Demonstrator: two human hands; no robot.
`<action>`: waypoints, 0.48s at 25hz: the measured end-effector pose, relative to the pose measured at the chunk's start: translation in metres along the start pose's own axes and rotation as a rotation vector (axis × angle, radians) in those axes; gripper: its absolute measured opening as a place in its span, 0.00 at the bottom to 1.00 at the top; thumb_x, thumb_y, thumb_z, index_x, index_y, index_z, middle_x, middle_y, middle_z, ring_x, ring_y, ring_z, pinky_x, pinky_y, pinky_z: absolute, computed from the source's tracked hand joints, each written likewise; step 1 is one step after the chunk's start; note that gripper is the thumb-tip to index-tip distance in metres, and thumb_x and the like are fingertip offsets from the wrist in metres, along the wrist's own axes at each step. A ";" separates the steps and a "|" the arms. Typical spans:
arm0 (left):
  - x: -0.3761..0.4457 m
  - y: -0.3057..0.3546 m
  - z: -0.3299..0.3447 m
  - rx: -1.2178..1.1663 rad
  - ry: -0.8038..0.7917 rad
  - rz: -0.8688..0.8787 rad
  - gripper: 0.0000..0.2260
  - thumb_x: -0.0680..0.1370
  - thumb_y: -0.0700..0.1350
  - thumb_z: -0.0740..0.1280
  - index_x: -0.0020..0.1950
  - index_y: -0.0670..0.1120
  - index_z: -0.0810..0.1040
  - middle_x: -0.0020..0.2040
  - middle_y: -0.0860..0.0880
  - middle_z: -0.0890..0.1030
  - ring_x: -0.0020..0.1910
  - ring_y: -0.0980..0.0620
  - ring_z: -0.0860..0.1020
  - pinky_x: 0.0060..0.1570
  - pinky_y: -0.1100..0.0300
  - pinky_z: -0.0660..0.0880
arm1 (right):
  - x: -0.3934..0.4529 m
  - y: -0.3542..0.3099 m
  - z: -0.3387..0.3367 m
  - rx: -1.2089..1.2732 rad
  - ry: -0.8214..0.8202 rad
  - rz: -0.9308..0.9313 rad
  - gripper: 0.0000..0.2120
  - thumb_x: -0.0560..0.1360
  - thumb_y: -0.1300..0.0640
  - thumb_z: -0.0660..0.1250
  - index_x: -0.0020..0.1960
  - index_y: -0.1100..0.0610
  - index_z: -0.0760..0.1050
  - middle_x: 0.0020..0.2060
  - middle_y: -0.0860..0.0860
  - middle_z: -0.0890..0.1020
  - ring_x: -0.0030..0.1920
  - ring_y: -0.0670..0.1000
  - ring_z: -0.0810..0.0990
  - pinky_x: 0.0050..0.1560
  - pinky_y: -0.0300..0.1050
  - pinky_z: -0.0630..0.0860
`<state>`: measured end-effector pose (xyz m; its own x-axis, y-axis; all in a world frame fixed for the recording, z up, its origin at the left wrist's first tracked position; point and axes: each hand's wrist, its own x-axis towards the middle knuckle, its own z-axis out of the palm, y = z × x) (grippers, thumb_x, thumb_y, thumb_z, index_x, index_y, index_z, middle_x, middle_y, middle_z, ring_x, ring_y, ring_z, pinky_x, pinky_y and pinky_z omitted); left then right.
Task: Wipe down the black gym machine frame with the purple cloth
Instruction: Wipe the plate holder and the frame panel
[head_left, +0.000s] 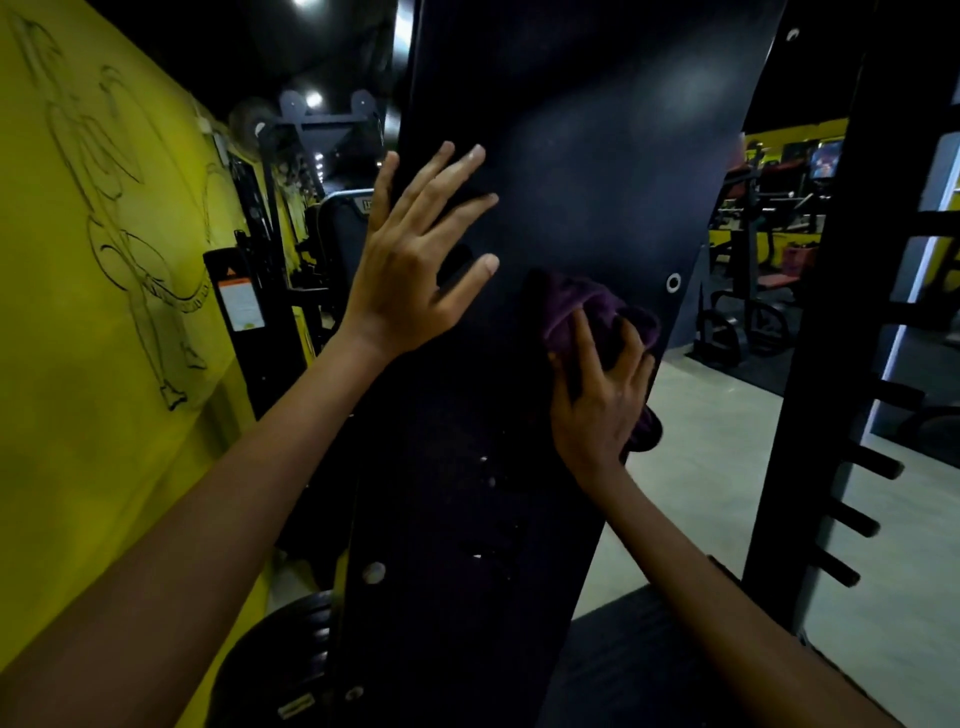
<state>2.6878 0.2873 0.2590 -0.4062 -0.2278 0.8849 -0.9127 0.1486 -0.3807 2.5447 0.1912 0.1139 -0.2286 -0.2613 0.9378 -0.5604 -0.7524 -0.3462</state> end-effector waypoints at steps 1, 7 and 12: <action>0.001 0.000 -0.001 -0.037 0.001 -0.010 0.17 0.79 0.50 0.64 0.63 0.40 0.77 0.70 0.39 0.70 0.72 0.42 0.64 0.73 0.46 0.48 | -0.008 -0.013 0.002 0.014 0.009 0.019 0.19 0.78 0.49 0.61 0.68 0.48 0.66 0.63 0.56 0.64 0.52 0.58 0.68 0.48 0.51 0.72; -0.006 -0.003 0.000 -0.160 0.035 -0.018 0.17 0.79 0.48 0.62 0.63 0.40 0.76 0.71 0.38 0.67 0.73 0.41 0.63 0.73 0.51 0.47 | -0.051 0.009 -0.012 -0.005 -0.199 -0.631 0.16 0.80 0.48 0.56 0.67 0.44 0.66 0.63 0.55 0.66 0.47 0.58 0.69 0.45 0.52 0.74; -0.042 0.002 0.009 -0.431 0.128 -0.089 0.18 0.81 0.47 0.57 0.64 0.36 0.73 0.72 0.32 0.63 0.73 0.36 0.60 0.74 0.52 0.56 | -0.048 -0.010 -0.002 0.005 -0.017 -0.058 0.21 0.75 0.47 0.61 0.66 0.51 0.74 0.61 0.61 0.73 0.51 0.64 0.74 0.46 0.55 0.75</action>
<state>2.7025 0.2886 0.2190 -0.2937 -0.1407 0.9455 -0.8307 0.5269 -0.1796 2.5601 0.2125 0.0719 -0.1821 -0.2277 0.9565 -0.5679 -0.7698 -0.2914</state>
